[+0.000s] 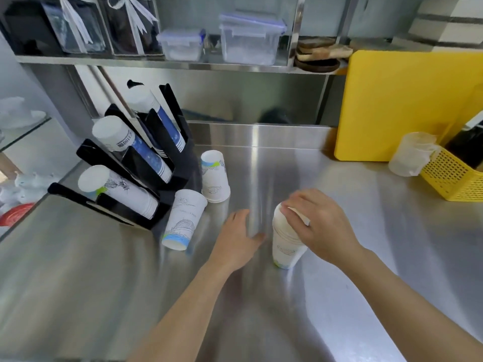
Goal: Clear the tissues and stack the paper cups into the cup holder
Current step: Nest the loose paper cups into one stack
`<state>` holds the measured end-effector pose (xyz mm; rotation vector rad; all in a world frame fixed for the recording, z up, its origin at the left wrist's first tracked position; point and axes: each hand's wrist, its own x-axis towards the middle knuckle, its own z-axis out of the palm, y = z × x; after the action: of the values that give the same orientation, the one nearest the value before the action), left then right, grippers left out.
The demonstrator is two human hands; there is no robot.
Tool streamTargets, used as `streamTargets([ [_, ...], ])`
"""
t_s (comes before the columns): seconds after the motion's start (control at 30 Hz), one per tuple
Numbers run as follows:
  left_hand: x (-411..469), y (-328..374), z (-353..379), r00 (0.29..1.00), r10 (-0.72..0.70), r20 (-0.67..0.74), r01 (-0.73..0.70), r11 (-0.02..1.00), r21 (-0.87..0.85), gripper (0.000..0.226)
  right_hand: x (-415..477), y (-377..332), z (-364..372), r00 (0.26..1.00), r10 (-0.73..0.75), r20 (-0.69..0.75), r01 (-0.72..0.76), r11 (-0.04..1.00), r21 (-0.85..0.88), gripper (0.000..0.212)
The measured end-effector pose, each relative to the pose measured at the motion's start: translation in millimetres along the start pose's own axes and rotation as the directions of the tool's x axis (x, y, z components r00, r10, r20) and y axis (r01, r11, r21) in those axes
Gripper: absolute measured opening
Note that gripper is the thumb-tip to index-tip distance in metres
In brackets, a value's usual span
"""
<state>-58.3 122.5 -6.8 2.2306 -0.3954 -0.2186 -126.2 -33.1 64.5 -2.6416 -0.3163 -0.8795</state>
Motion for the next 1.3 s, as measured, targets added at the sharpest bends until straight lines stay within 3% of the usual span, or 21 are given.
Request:
streamTargets([
  [0.1,6.4,-24.3,-23.8,0.979,-0.03,-0.202,0.042,0.998,0.056,0.055,27.0,-34.4,28.9,0.998,0.042,0.05,-0.05,0.987,0.152,0.021],
  [0.17,12.5,-44.6,-38.4,0.948,-0.102,-0.301,0.133,0.988,0.084,0.058,41.9,-53.3,61.5,0.958,0.204,0.203,-0.254,0.931,0.262,0.028],
  [0.23,20.0,-66.4,-52.5,0.91,-0.221,-0.35,0.268,0.959,0.091,0.065,54.6,-64.6,96.3,0.818,0.389,0.423,-0.549,0.746,0.376,0.041],
  [0.3,27.7,-90.1,-65.4,0.873,-0.313,-0.375,0.362,0.93,0.067,0.07,63.7,-69.1,132.4,0.677,0.456,0.578,-0.727,0.541,0.423,0.045],
  [0.37,32.7,-108.2,-73.5,0.86,-0.392,-0.327,0.412,0.911,-0.007,0.075,61.2,-67.6,162.5,0.575,0.482,0.661,-0.818,0.356,0.452,0.042],
  [0.43,36.1,-126.3,-80.0,0.849,-0.474,-0.235,0.458,0.881,-0.121,0.079,56.9,-67.5,191.8,0.48,0.511,0.713,-0.874,0.209,0.438,0.055],
  [0.57,41.9,-152.1,-89.3,0.801,-0.598,-0.013,0.507,0.691,-0.516,0.077,55.7,-67.7,232.7,0.384,0.535,0.752,-0.92,0.156,0.359,0.059],
  [0.63,42.8,-159.3,-91.1,0.808,-0.587,0.052,0.501,0.638,-0.584,0.071,58.6,-72.2,238.3,0.353,0.506,0.787,-0.928,0.086,0.362,0.054],
  [0.7,40.6,-159.3,-91.7,0.835,-0.542,0.097,0.487,0.644,-0.589,0.066,59.7,-75.7,237.4,0.373,0.498,0.783,-0.919,0.078,0.387,0.047],
  [0.87,30.8,-127.0,-109.7,0.924,-0.377,0.053,0.329,0.72,-0.612,0.057,66.6,-74.9,207.4,0.533,0.458,0.712,-0.817,0.059,0.574,0.051],
  [0.97,26.5,-91.9,-126.0,0.97,-0.242,-0.002,0.196,0.79,-0.58,0.059,78.3,-72.1,169.3,0.684,0.421,0.595,-0.709,0.195,0.677,0.057],
  [1.07,26.3,-47.0,-139.1,0.996,-0.079,-0.032,0.044,0.804,-0.593,0.061,91.6,-67.8,120.9,0.78,0.408,0.474,-0.614,0.357,0.704,0.055],
  [1.17,26.9,0.7,-141.3,0.994,0.095,-0.049,-0.106,0.813,-0.572,0.062,95.7,-57.4,69.5,0.84,0.416,0.348,-0.522,0.445,0.728,0.049],
  [1.3,22.7,50.4,-121.2,0.969,0.246,0.011,-0.194,0.789,-0.583,0.06,76.0,-39.8,11.4,0.853,0.474,0.221,-0.483,0.552,0.68,0.049],
])
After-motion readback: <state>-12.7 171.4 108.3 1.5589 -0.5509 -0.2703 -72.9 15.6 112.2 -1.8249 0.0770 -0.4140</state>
